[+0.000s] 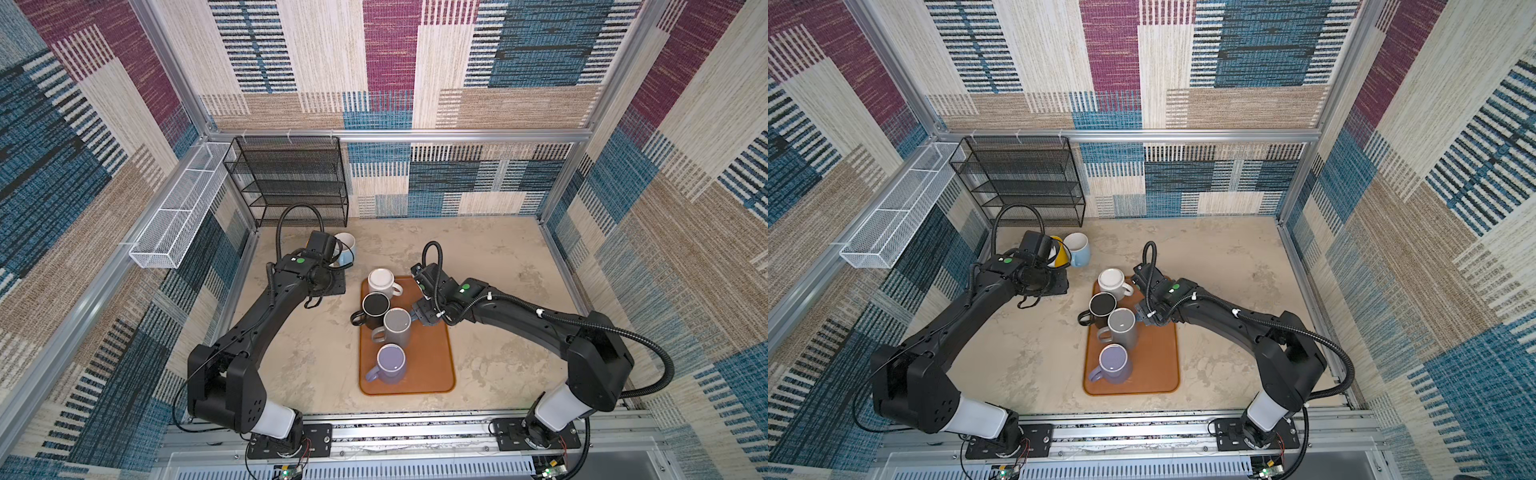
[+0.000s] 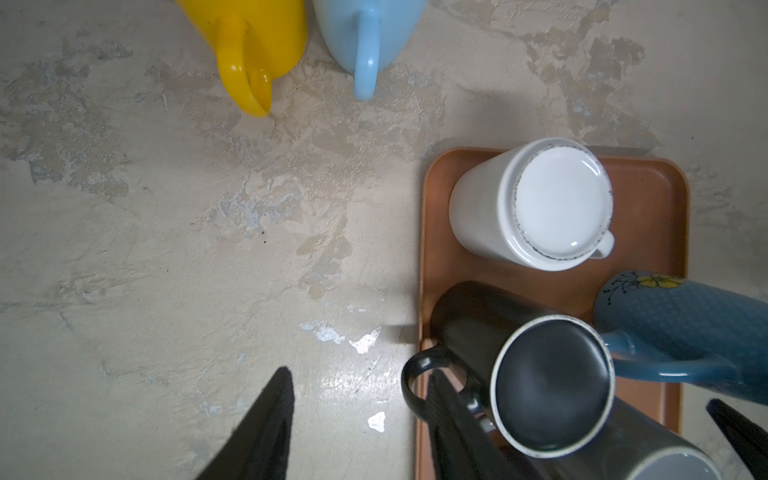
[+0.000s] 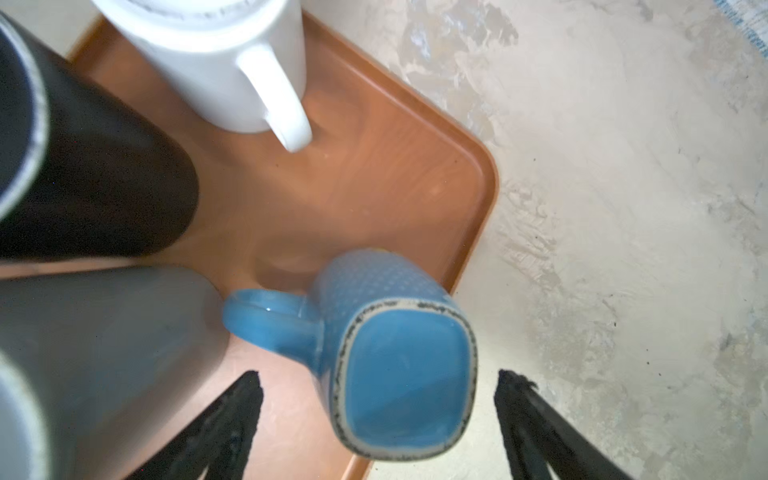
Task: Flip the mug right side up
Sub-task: 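Lower the right gripper around the blue patterned mug's base and close it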
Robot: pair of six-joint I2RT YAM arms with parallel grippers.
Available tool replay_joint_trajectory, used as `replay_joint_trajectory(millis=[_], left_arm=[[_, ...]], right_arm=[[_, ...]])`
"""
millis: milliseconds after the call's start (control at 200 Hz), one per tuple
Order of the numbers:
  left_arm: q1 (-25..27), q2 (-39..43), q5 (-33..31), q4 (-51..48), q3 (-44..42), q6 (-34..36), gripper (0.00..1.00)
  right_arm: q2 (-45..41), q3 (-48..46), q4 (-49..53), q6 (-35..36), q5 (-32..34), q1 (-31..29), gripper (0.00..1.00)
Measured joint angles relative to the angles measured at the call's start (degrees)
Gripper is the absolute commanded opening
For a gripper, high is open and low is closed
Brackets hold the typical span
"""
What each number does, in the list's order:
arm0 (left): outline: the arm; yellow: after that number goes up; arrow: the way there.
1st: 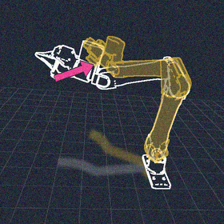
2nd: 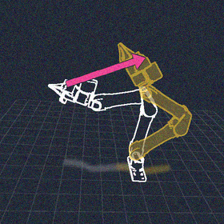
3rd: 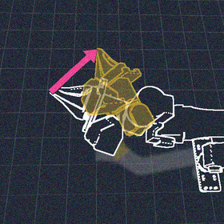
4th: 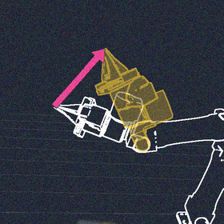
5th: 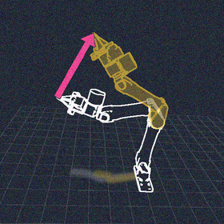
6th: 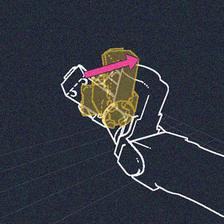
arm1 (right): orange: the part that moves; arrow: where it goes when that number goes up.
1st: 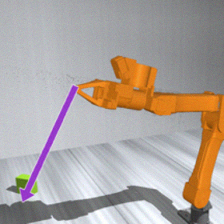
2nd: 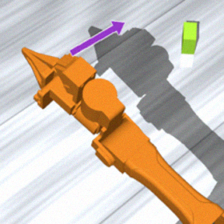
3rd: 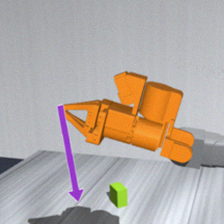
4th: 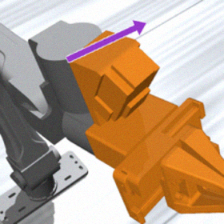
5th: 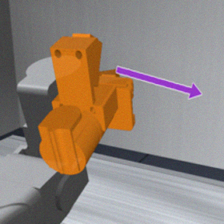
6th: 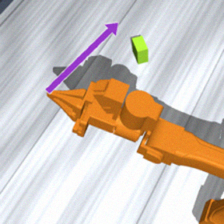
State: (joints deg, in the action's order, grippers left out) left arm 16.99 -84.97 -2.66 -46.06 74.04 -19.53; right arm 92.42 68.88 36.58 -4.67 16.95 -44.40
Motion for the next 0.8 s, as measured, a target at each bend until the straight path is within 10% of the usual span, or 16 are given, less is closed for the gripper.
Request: replay_joint_trajectory(millis=[801], left_arm=[[0.0,1.22,-0.24,-0.11,-0.39,0.02,0.48]], right_arm=[[9.03,4.59,1.05,-2.89,3.96,0.0,0.9]])
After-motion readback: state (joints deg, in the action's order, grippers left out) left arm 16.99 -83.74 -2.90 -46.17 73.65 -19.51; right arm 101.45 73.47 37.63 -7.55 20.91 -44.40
